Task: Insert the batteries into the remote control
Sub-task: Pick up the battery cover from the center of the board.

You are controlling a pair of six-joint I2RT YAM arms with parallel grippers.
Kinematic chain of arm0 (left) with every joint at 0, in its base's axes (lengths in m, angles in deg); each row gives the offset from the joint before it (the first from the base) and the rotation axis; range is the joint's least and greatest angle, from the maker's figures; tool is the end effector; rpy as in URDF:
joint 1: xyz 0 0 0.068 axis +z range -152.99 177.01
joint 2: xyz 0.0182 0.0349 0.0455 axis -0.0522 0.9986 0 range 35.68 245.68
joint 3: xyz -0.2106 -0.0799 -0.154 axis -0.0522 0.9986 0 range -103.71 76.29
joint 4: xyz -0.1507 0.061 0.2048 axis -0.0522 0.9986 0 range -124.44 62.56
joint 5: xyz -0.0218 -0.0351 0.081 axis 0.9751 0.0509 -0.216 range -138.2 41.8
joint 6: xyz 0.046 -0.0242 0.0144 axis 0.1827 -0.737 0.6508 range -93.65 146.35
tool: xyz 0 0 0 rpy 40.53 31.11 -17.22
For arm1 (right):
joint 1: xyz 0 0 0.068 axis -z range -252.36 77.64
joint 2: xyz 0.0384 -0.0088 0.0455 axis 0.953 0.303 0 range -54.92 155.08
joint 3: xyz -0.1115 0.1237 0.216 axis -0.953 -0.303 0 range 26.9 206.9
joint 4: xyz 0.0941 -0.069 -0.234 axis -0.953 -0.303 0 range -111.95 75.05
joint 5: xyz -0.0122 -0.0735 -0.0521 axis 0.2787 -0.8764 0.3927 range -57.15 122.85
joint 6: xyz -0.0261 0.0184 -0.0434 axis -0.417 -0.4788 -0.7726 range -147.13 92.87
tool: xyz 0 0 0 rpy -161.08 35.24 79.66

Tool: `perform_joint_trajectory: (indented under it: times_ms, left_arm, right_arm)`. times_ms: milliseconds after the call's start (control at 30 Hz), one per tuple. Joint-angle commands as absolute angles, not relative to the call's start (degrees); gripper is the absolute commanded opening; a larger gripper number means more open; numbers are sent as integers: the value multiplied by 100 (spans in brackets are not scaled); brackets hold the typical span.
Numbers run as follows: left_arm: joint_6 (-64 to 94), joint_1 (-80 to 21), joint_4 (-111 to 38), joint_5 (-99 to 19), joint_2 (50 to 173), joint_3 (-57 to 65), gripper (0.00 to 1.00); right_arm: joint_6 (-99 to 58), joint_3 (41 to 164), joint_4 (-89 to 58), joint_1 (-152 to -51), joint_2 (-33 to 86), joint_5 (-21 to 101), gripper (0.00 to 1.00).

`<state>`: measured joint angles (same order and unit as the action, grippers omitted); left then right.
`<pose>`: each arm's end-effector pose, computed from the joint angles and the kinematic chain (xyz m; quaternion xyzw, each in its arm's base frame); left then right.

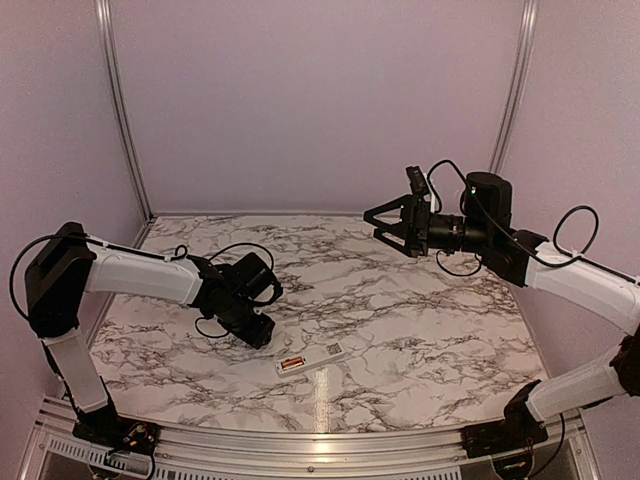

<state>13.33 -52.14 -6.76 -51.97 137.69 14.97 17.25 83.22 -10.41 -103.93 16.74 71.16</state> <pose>0.2243 -0.2559 0.1557 0.2985 0.9353 -0.0691 0.1772 0.2349 0.1703 0.3381 -0.1266 0.7467 0.5698 0.3190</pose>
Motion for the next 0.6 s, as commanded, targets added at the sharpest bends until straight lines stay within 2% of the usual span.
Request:
perform_joint_trajectory:
  times_ms: [0, 567]
  left_arm:
    - [1356, -5252, -520, -5337, 14006, 1278, 52]
    - [1574, -5251, -169, -5360, 14596, 941, 38]
  right_arm:
    - [1745, 8289, -914, -10343, 1652, 7151, 99]
    - [1754, 8254, -914, -10297, 1639, 7187, 99]
